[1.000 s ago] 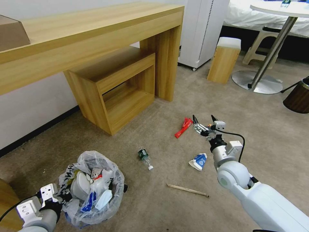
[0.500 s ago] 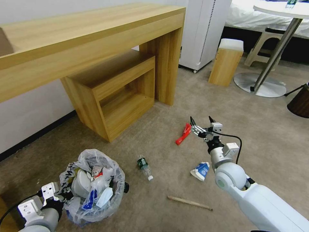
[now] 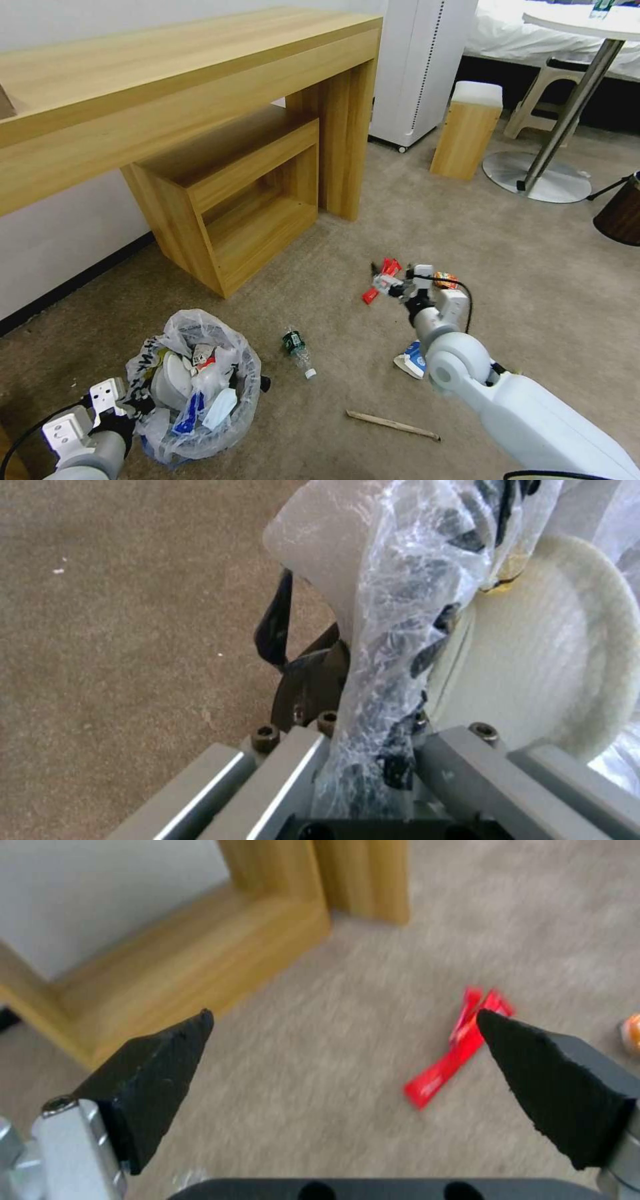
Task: Pick up the trash bin and place the garbage on the floor into it.
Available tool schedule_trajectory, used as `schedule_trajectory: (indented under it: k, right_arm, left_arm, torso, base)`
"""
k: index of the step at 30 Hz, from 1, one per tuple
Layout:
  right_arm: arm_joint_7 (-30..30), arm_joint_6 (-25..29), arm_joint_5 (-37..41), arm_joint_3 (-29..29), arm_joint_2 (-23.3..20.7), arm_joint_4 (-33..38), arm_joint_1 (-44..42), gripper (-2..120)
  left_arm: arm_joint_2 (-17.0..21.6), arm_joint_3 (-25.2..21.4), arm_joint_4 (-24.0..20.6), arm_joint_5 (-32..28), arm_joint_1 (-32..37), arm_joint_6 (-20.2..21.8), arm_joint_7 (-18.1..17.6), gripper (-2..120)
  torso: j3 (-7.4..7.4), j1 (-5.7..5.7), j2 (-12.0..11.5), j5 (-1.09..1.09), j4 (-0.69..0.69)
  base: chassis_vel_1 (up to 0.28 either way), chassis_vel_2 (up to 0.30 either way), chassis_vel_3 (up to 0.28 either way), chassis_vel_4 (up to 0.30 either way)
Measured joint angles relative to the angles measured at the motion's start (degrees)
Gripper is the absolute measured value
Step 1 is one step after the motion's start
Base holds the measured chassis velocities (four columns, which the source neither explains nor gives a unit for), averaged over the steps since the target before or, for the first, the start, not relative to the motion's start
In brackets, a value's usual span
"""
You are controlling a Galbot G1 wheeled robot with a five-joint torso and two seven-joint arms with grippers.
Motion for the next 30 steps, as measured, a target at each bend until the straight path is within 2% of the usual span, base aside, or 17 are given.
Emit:
schedule_trajectory:
  k: [2, 5, 8, 13, 16, 17, 19, 21, 23, 24, 25, 26, 30]
  right_arm:
    - [4.8, -6.7, 4.8, -3.4, 0.5, -0.9, 3.3, 100]
    - [7.0, -9.5, 7.0, -4.5, 0.7, -1.2, 4.5, 100]
    - [10.6, -15.2, 10.9, -8.3, 1.2, -3.3, 7.9, 100]
    - [12.3, -19.3, 11.9, -11.0, 2.9, -8.2, 10.4, 100]
    - [12.0, -22.4, 11.6, -12.4, 6.5, -15.7, 12.9, 100]
    - [12.0, -22.4, 11.6, -12.4, 6.5, -15.7, 12.9, 100]
    - [10.1, -23.4, 10.5, -14.0, 9.5, -19.6, 14.6, 100]
    - [8.4, -23.3, 9.4, -14.9, 10.4, -20.5, 15.2, 100]
    - [1.6, -21.4, 6.2, -16.6, 11.3, -21.8, 16.2, 100]
    - [1.6, -21.4, 6.2, -16.6, 11.3, -21.8, 16.2, 100]
    - [-3.8, -18.5, 3.5, -18.4, 11.4, -23.0, 17.0, 100]
    - [-5.6, -17.0, 2.6, -19.5, 11.4, -23.5, 17.3, 100]
    - [-6.8, -16.7, 2.4, -21.6, 11.9, -24.3, 17.8, 100]
  left_arm:
    - [0.0, 0.7, 0.5, 0.3, -0.8, -0.2, 0.0, 0]
    - [0.2, 1.1, 0.8, 0.4, -1.3, -0.2, 0.0, 0]
    - [0.3, 1.6, 1.4, 0.6, -1.7, -0.4, 0.1, 0]
    - [0.3, 2.4, 2.3, 0.7, -3.0, -0.6, 0.2, 0]
    - [0.2, 3.2, 3.3, 1.1, -3.6, -1.2, 0.7, 0]
    - [0.2, 3.2, 3.3, 1.1, -3.6, -1.2, 0.7, 0]
    - [-0.1, 3.3, 3.4, 1.3, -3.5, -1.3, 0.9, 0]
    - [-0.2, 3.2, 3.4, 1.3, -3.5, -1.3, 0.9, 0]
    - [-0.3, 3.1, 3.4, 1.3, -3.6, -1.5, 0.9, 0]
    - [-0.3, 3.1, 3.4, 1.3, -3.6, -1.5, 0.9, 0]
    - [-0.4, 3.0, 3.5, 1.3, -3.7, -1.5, 0.9, 0]
    - [-0.4, 3.0, 3.5, 1.3, -3.7, -1.5, 0.9, 0]
    - [-0.5, 3.0, 3.7, 1.3, -4.0, -1.7, 0.9, 0]
  torso:
    - [0.0, 0.0, 0.0, 0.01, 0.01]
    - [0.0, 0.0, 0.0, -0.01, 0.0]
    - [0.0, 0.0, 0.0, 0.0, -0.01]
    - [0.0, 0.0, 0.0, 0.01, 0.01]
    - [0.01, 0.01, 0.0, -0.01, -0.03]
    - [0.01, 0.01, 0.0, -0.01, -0.03]
    - [0.01, 0.0, 0.0, 0.0, 0.0]
    - [0.0, 0.0, 0.0, 0.0, 0.01]
    - [0.01, 0.0, 0.0, 0.0, 0.01]
    - [0.01, 0.0, 0.0, 0.0, 0.01]
    - [0.0, 0.01, 0.0, -0.01, 0.01]
    - [0.01, 0.01, 0.0, 0.0, 0.0]
    - [0.01, 0.01, 0.0, -0.01, -0.01]
  base:
    - [0.0, 0.0, 0.0, 0.0]
    - [0.0, 0.0, 0.0, 0.0]
    - [0.0, 0.0, 0.0, 0.0]
    - [0.0, 0.0, 0.0, 0.0]
    - [0.0, 0.0, 0.0, 0.0]
    - [0.0, 0.0, 0.0, 0.0]
    - [0.0, 0.0, 0.0, 0.0]
    - [0.0, 0.0, 0.0, 0.0]
    - [0.0, 0.0, 0.0, 0.0]
    - [0.0, 0.0, 0.0, 0.0]
    - [0.0, 0.0, 0.0, 0.0]
    - [0.0, 0.0, 0.0, 0.0]
    - [0.0, 0.0, 0.0, 0.0]
